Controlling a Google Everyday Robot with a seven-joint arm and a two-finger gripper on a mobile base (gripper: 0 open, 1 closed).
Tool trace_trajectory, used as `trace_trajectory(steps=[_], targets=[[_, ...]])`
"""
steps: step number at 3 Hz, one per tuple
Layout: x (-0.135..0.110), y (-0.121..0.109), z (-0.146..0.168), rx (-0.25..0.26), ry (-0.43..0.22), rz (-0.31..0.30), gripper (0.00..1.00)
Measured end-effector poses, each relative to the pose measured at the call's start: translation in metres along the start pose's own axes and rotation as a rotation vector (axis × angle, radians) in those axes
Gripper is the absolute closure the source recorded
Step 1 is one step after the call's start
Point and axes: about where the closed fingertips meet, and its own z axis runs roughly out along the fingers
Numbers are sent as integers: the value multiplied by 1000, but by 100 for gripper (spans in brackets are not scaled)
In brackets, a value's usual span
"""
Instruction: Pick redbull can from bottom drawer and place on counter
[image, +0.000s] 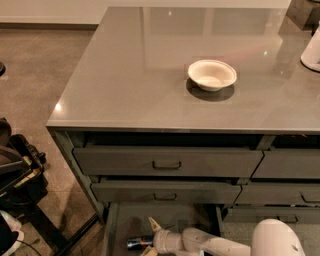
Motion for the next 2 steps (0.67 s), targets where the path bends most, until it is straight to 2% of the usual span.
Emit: trace_trajectory(steps=[1,2], targets=[[4,3,6,-11,-10,13,0],[7,6,11,-17,-16,24,6]])
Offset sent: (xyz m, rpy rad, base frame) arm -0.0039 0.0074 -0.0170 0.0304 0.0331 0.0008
